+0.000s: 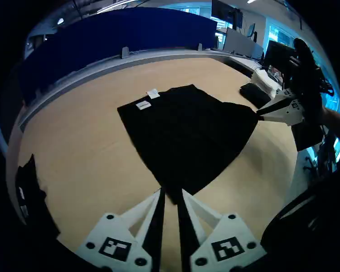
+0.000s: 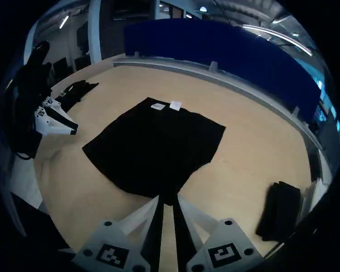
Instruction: Fold towel
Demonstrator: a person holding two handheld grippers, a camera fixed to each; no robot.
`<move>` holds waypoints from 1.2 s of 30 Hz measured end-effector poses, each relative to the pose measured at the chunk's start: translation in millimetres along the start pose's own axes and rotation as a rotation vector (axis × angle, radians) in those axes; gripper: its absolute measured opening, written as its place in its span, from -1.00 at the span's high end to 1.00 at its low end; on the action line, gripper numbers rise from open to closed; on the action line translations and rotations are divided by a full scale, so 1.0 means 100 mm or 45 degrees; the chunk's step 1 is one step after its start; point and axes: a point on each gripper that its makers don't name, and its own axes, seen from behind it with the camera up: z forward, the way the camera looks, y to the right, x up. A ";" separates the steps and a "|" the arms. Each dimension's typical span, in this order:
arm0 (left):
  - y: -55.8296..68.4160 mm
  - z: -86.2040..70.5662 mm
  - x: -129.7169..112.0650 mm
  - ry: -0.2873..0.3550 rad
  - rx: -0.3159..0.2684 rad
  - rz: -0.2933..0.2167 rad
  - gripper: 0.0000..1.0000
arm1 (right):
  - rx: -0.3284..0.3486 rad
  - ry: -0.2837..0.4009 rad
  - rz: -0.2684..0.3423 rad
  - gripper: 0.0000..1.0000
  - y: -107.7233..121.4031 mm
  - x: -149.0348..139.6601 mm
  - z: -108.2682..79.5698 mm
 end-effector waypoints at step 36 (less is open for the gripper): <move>-0.05 0.40 -0.40 -0.136 -0.011 0.039 0.64 | -0.002 -0.001 -0.011 0.73 0.04 0.00 0.05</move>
